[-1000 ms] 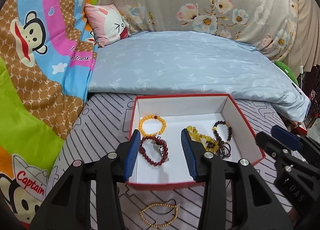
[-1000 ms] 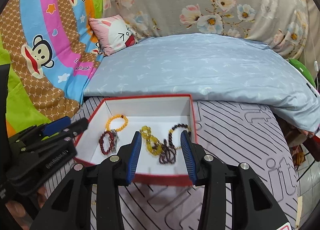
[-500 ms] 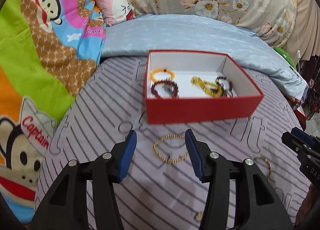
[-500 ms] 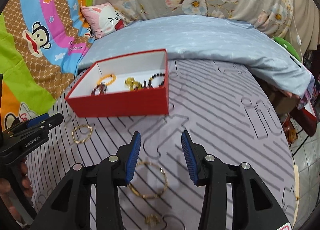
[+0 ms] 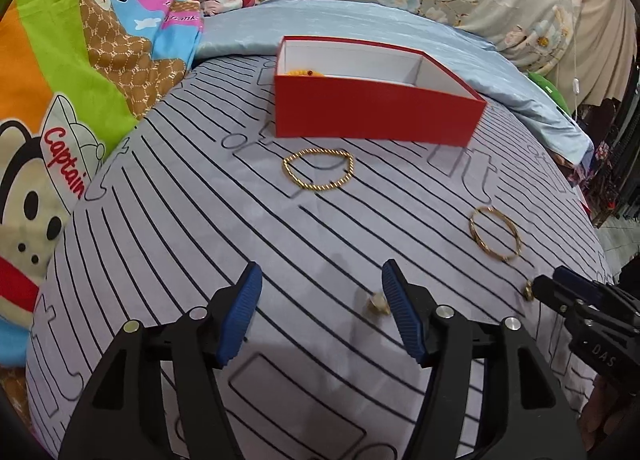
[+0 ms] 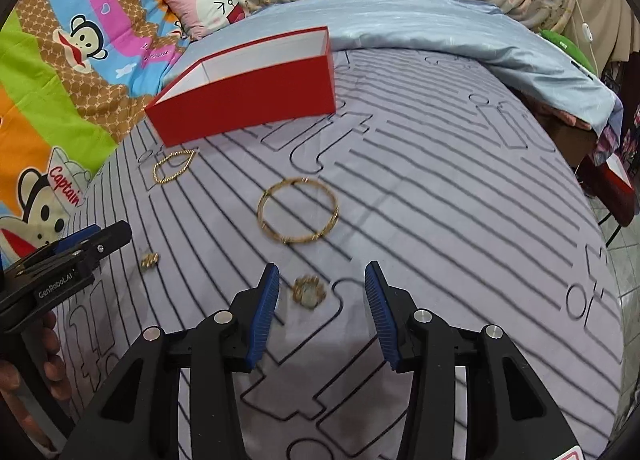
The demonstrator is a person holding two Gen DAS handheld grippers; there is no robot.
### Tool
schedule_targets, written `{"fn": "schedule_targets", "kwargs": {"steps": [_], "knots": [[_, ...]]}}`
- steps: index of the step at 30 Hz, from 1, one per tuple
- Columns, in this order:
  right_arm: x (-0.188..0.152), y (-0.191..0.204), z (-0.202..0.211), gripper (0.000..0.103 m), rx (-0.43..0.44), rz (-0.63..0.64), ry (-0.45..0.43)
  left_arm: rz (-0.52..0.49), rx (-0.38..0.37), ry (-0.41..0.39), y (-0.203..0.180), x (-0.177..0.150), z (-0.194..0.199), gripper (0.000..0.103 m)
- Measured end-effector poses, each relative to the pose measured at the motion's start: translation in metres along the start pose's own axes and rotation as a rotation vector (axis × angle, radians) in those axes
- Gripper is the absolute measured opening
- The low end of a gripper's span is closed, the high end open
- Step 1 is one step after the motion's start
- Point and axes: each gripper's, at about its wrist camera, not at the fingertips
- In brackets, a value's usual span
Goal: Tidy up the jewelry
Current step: 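Close the right tool on the gold flower-shaped watch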
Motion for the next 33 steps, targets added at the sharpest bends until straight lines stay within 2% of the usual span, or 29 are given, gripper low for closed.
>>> {"fn": "schedule_targets", "kwargs": {"steps": [8,15,23,30,33], "knots": [[-0.009,0.009,-0.005,0.044,0.014,-0.01,0.01,-0.018,-0.007,0.024,-0.012,-0.018,-0.003,0.063],[-0.009,0.011,-0.008,0.043,-0.004,-0.001,-0.003,0.006,-0.006,0.029,-0.009,-0.019,-0.01,0.063],[-0.009,0.012,-0.01,0.04,-0.028,0.0,-0.024,-0.015,0.002,0.013,-0.014,-0.021,-0.013,0.063],[-0.008,0.009,-0.011,0.032,-0.032,-0.019,-0.027,-0.019,-0.001,0.011,-0.016,-0.019,-0.014,0.055],[-0.008,0.009,-0.011,0.027,-0.033,-0.018,-0.026,-0.018,-0.007,0.01,-0.016,-0.019,-0.015,0.048]]}}
Point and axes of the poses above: each gripper's, at about its wrist camera, not at the fingertips, and z roughly against the way its jaws point, y to its left, x to its top, and after that the axes turned 9 degrees about z, right-handed
